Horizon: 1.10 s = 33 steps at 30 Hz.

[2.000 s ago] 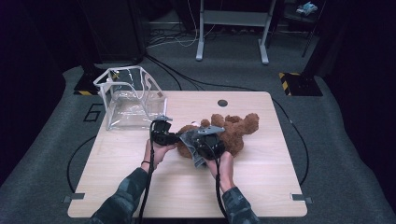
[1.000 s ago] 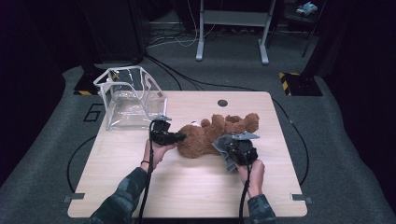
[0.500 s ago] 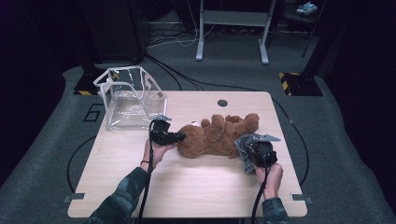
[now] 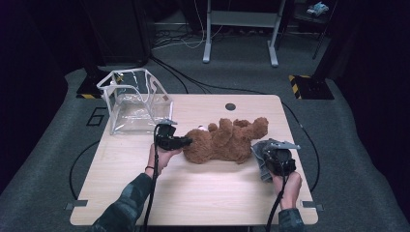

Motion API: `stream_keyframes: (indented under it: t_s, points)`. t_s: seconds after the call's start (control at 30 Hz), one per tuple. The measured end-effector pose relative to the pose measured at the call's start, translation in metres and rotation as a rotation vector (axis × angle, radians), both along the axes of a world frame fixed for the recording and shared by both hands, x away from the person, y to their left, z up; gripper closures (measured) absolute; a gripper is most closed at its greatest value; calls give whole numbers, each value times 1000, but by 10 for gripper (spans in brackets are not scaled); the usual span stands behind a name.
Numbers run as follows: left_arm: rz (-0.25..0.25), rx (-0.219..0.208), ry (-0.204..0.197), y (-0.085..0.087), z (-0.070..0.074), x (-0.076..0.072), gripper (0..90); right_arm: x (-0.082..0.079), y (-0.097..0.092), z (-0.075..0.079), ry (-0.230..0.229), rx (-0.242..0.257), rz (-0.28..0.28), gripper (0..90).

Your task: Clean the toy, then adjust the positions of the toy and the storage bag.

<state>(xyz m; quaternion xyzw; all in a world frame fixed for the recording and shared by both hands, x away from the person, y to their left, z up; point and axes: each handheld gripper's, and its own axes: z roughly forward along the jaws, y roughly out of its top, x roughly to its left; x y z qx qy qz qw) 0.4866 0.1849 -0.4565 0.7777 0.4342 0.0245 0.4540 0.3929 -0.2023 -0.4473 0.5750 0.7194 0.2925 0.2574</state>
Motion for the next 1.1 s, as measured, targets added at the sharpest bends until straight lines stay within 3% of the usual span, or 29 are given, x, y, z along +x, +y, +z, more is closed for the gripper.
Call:
stream_keyframes:
  t_s: [0.17,0.4,0.5,0.6,0.67,0.73,0.87,0.9,1.1]
  points:
    - [1,8,-7,0,1,-1,730,-1,-6,1,5,-9,-19,772]
    - [41,68,-26,0,7,-4,428,5,-12,-2,33,-10,-57,767]
    - [53,75,-39,-2,10,-7,398,10,-14,-5,59,-34,-80,749]
    - [50,86,-55,-4,13,-9,331,19,-18,-10,112,-45,-112,632]
    - [49,84,-53,-4,14,-10,320,20,-18,-11,121,-42,-110,596]
    - [44,81,-61,-6,15,-10,274,23,-21,-10,150,-33,-98,459]
    - [42,84,-69,-9,18,-11,246,21,-20,-2,142,-17,-87,366]
    - [38,91,-76,-12,20,-12,236,20,-20,6,130,6,-55,288]
    - [32,108,-72,-20,19,-10,198,28,-13,24,104,58,32,169]
